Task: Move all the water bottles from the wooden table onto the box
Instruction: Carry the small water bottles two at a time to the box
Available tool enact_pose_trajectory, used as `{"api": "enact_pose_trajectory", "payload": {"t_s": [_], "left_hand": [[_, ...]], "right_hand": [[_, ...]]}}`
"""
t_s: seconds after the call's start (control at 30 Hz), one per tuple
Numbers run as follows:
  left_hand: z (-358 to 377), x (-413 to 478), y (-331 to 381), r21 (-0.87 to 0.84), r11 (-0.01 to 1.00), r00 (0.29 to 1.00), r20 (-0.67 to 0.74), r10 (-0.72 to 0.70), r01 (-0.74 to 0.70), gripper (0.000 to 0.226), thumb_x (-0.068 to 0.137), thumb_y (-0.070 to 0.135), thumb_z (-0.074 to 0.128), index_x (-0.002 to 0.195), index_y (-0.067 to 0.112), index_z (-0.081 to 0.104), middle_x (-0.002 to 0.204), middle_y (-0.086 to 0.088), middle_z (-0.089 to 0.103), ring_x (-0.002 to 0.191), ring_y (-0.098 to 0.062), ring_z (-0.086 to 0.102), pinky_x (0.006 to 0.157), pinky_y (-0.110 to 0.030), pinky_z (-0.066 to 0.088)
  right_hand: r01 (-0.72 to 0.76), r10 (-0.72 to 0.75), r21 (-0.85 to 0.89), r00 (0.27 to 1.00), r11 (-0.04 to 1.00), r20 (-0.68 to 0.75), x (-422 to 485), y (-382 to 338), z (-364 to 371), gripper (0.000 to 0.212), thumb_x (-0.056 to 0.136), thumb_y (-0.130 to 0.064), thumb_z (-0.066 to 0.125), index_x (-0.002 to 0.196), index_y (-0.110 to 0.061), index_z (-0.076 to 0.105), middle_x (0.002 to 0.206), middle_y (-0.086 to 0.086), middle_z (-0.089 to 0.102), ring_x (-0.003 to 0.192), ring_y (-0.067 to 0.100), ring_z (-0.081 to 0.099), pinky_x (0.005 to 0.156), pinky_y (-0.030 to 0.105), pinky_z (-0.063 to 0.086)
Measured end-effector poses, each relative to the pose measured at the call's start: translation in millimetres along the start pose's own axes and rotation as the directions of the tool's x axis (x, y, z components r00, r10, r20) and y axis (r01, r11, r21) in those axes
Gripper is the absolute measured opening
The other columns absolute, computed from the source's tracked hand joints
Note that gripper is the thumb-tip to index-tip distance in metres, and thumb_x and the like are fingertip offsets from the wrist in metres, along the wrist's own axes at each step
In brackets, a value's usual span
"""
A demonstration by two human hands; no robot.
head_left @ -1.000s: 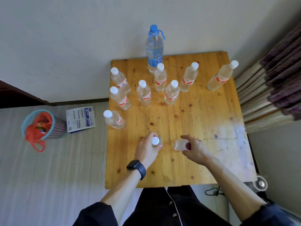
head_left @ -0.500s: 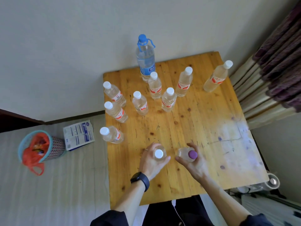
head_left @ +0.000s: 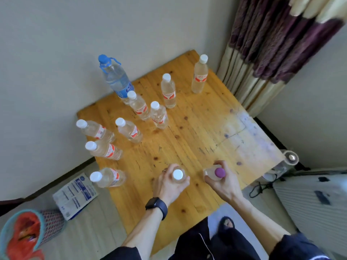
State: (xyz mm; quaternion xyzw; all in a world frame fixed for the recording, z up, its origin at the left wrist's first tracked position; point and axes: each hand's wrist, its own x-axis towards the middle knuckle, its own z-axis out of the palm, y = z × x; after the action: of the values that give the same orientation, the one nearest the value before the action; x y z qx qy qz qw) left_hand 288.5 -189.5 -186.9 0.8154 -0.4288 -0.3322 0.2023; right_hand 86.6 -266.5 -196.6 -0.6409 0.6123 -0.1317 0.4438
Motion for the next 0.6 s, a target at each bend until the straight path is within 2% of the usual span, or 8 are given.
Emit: {"api": "enact_pose_trajectory", "payload": {"t_s": [0.17,0.27,0.33,0.43,0.6], "left_hand": [[26,-10,55,0.029,0.980,0.958,0.218,0.187,-0.198,0.045,0.072,0.065,0.067,0.108,0.045,0.050,0.098,0.008,0.067,0.090,-0.018,0.062,0.069,-0.027,0.050],[56,-26,95,0.025,0.931,0.880,0.336,0.336,-0.365,0.043,0.074,0.062,0.069,0.109,0.046,0.050,0.103,0.006,0.066,0.095,-0.019,0.062,0.073,-0.030,0.051],[83,-43,123,0.037,0.872,0.803,0.412,0.432,-0.488,0.046,0.075,0.057,0.071,0.114,0.040,0.054,0.106,0.004,0.068,0.099,-0.020,0.062,0.078,-0.032,0.051],[126,-86,160,0.026,0.777,0.680,0.503,0.533,-0.628,0.047,0.075,0.056,0.072,0.114,0.035,0.055,0.104,0.004,0.069,0.098,-0.020,0.062,0.079,-0.032,0.049],[193,-195,207,-0.033,0.612,0.464,0.619,0.633,-0.790,0.044,0.071,0.060,0.069,0.105,0.038,0.054,0.093,0.014,0.066,0.090,-0.013,0.062,0.076,-0.025,0.044]], "right_hand": [[-0.128,0.145,0.103,0.974,0.986,-0.173,-58,29,-45,0.043,0.072,-0.033,0.082,0.103,-0.028,0.051,0.092,-0.015,0.066,0.084,0.006,0.063,0.067,0.025,0.049],[-0.193,0.243,0.186,0.923,0.963,-0.297,-103,51,-75,0.043,0.071,-0.030,0.082,0.098,-0.032,0.049,0.090,-0.017,0.063,0.081,-0.003,0.060,0.065,0.012,0.043],[-0.225,0.312,0.248,0.859,0.942,-0.407,-139,70,-94,0.045,0.071,-0.028,0.083,0.098,-0.032,0.048,0.088,-0.017,0.062,0.080,-0.005,0.058,0.065,0.007,0.039],[-0.238,0.394,0.333,0.733,0.912,-0.554,-201,105,-118,0.046,0.069,-0.030,0.085,0.100,-0.029,0.052,0.091,-0.015,0.064,0.084,0.001,0.061,0.070,0.010,0.042],[-0.239,0.525,0.470,0.461,0.850,-0.715,-329,168,-141,0.047,0.066,-0.028,0.087,0.099,-0.027,0.053,0.088,-0.015,0.065,0.082,0.001,0.060,0.067,0.003,0.038]]}}
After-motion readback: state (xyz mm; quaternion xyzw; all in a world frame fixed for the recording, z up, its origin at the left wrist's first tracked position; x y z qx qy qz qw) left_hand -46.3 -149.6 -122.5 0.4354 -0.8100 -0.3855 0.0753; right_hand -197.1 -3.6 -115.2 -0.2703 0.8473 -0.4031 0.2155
